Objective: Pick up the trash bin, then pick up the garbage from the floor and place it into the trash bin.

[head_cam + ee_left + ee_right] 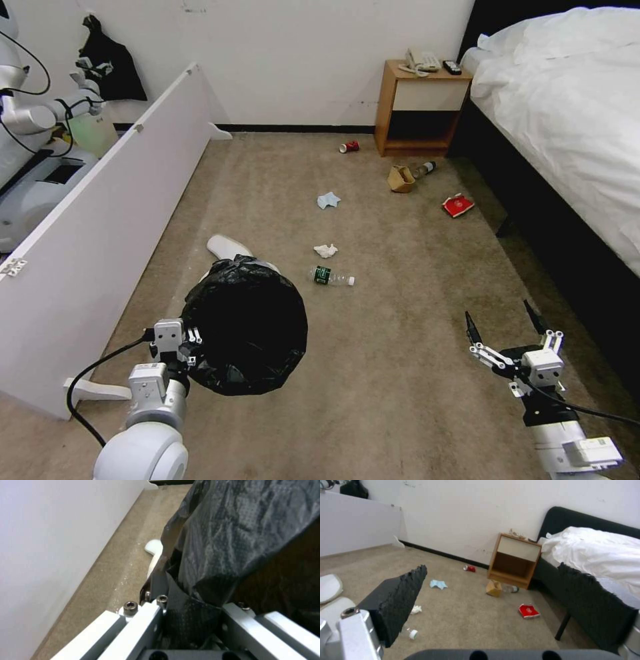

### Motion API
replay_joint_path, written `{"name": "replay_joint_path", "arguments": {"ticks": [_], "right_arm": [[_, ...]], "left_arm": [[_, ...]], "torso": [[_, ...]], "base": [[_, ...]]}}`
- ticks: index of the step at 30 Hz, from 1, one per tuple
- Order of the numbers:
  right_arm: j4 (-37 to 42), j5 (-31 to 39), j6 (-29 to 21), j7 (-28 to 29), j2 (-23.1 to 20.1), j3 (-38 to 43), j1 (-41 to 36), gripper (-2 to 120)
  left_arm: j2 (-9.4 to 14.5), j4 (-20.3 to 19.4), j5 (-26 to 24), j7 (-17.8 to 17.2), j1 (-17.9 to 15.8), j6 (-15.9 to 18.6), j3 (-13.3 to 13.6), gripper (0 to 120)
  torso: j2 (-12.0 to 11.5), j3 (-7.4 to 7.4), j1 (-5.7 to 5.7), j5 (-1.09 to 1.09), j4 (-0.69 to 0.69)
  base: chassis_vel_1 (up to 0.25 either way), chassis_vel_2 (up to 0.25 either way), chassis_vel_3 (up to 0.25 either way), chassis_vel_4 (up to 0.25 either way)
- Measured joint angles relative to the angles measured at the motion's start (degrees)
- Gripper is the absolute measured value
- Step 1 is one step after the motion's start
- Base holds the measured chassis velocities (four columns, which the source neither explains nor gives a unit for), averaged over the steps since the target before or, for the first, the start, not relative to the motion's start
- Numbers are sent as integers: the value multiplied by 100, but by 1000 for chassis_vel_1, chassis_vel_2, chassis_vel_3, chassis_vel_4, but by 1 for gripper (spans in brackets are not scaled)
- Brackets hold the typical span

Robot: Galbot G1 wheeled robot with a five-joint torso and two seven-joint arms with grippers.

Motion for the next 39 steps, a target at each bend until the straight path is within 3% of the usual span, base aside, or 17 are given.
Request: {"name": "replay_joint_path", "arguments": {"ticks": [39], "right_arm": [[-65,33,-1,22,1,-83,53,100]], "left_arm": [[-39,78,-254,-13,-31,-5,15,1]], "torso": [[0,0,0,0,2]], "base": [[15,11,12,14]]}}
